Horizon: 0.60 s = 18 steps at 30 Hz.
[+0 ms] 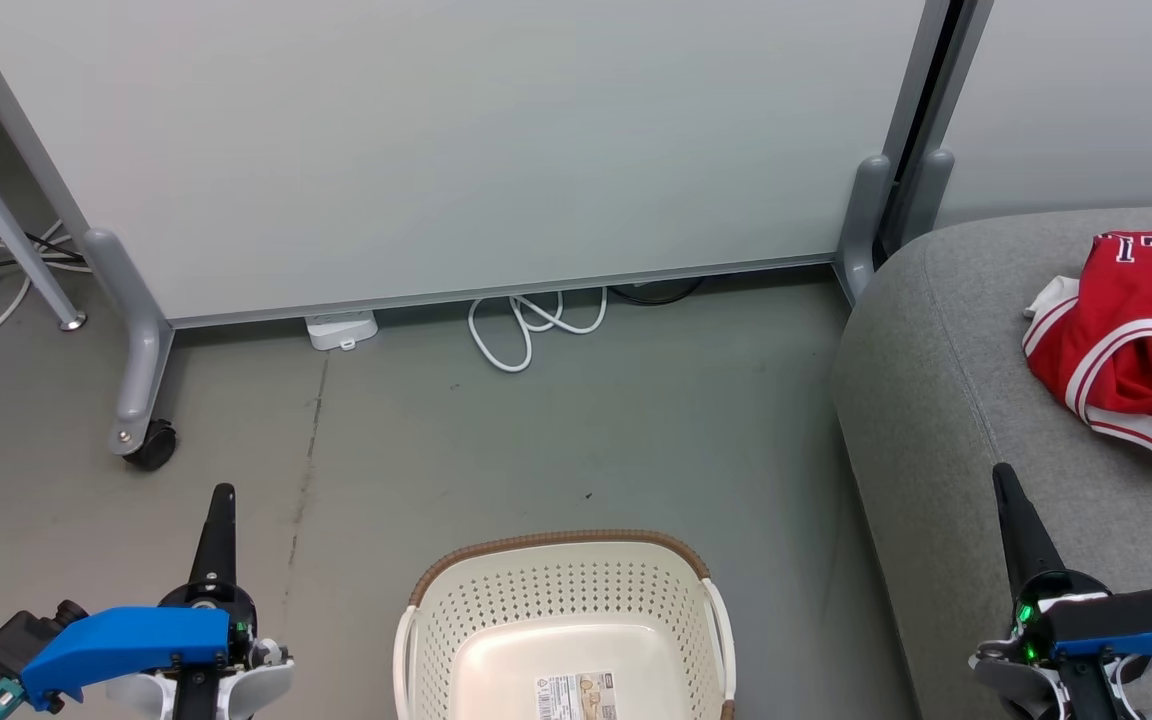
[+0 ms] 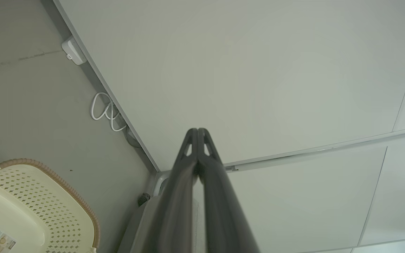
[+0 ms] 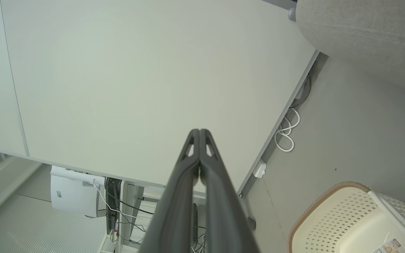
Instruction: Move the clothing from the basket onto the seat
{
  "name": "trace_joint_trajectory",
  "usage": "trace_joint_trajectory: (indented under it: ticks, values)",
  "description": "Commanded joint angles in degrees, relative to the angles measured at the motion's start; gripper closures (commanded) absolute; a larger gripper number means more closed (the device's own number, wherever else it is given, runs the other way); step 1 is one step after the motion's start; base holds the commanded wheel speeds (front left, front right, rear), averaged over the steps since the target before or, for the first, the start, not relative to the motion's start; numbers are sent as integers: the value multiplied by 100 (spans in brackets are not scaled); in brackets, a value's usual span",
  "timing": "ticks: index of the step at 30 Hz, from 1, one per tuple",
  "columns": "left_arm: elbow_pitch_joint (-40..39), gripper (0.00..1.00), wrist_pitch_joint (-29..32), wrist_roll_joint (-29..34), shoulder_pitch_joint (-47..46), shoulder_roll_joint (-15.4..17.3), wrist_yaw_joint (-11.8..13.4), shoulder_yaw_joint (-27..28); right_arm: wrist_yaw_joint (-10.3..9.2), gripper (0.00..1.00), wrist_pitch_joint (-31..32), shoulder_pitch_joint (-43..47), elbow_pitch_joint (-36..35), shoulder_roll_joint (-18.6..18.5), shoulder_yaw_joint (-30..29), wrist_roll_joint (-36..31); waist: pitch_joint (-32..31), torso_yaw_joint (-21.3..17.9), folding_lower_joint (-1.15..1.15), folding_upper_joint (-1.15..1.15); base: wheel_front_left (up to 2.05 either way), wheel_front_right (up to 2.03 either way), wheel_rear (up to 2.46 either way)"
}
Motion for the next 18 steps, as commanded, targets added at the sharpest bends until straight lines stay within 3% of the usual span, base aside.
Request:
trace_joint_trajectory:
  ticks: [1, 18]
  values:
    - [-59, 100, 53, -167, -111, 0, -57, 37, 3, 100, 46, -101, -14, -25, -16, 182, -2, -8, 0, 0, 0, 0, 0]
    - [-81, 100, 253, -907, -148, 0, -79, 139, 4, 100, 252, -127, 10, -28, -36, 976, -20, -68, 0, 0, 0, 0, 0]
